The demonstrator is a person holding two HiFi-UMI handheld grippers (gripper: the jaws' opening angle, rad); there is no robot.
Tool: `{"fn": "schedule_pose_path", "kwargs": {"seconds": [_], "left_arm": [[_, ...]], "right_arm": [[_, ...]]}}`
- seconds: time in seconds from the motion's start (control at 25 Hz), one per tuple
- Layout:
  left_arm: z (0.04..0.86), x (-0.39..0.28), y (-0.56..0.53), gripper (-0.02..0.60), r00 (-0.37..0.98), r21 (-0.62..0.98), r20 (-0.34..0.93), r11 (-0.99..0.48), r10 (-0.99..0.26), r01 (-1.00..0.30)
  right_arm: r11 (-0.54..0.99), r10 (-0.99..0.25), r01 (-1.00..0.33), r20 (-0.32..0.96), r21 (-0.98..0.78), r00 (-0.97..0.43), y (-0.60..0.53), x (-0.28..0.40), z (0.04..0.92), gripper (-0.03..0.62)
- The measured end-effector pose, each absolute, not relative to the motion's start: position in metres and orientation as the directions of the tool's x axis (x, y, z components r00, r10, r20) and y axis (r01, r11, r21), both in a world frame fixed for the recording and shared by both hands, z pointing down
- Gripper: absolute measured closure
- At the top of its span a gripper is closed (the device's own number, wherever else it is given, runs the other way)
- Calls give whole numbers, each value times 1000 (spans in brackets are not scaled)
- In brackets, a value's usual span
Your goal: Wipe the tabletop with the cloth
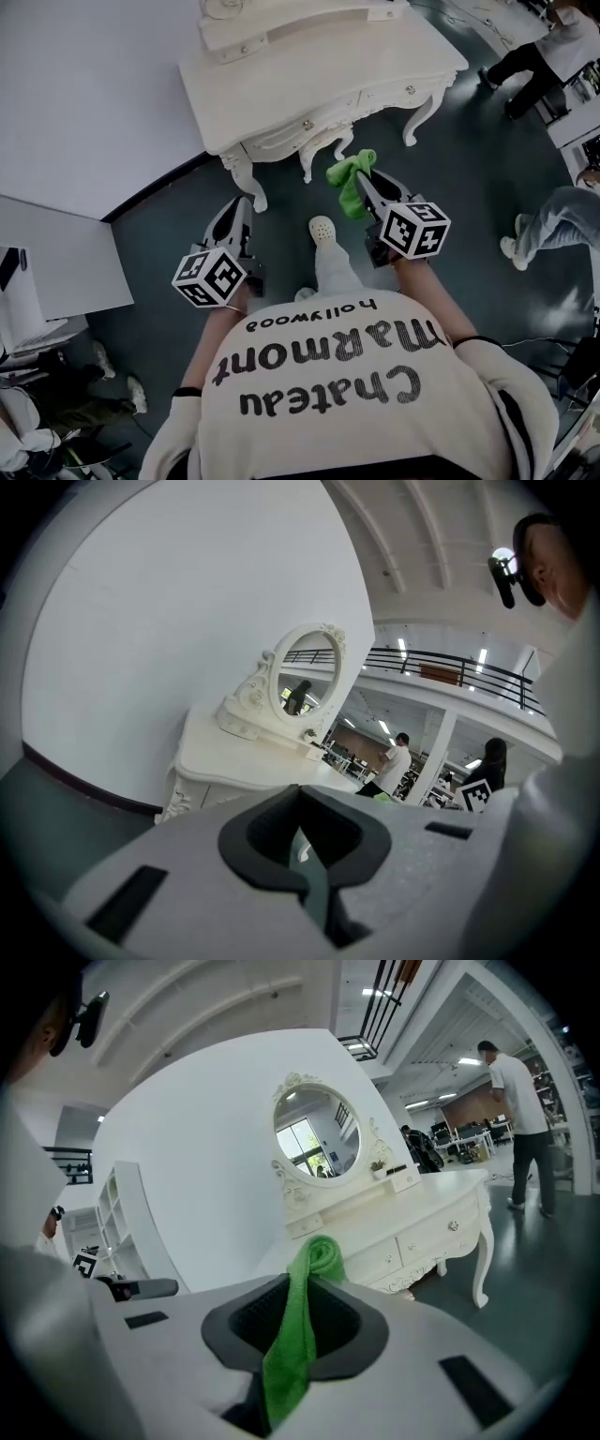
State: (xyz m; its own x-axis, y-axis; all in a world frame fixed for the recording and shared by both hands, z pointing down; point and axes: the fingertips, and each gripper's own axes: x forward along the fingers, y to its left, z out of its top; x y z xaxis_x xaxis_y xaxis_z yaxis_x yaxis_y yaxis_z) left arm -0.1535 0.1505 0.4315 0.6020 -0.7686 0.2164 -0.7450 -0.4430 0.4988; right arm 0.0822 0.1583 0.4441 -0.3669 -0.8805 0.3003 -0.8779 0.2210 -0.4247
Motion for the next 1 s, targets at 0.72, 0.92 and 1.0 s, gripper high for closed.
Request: {"fn": "schedule_pose_path", "kwargs": {"seconds": [0.72,0.92,1.0], "left_arm": [[391,-140,-43,574,458,456,180,-339,-870,-823],[389,-139,-84,574,401,458,177,-285,-899,-842],[387,-140,-91,574,380,458,171,-268,-909,-848]], "right_arm": [[418,-817,-818,231,-395,-528,-79,98,403,522],[446,-802,-798,214,-405,-557,-131,112,394,522],[458,-792,-783,206,-422,-574,-144,116,394,522]]}}
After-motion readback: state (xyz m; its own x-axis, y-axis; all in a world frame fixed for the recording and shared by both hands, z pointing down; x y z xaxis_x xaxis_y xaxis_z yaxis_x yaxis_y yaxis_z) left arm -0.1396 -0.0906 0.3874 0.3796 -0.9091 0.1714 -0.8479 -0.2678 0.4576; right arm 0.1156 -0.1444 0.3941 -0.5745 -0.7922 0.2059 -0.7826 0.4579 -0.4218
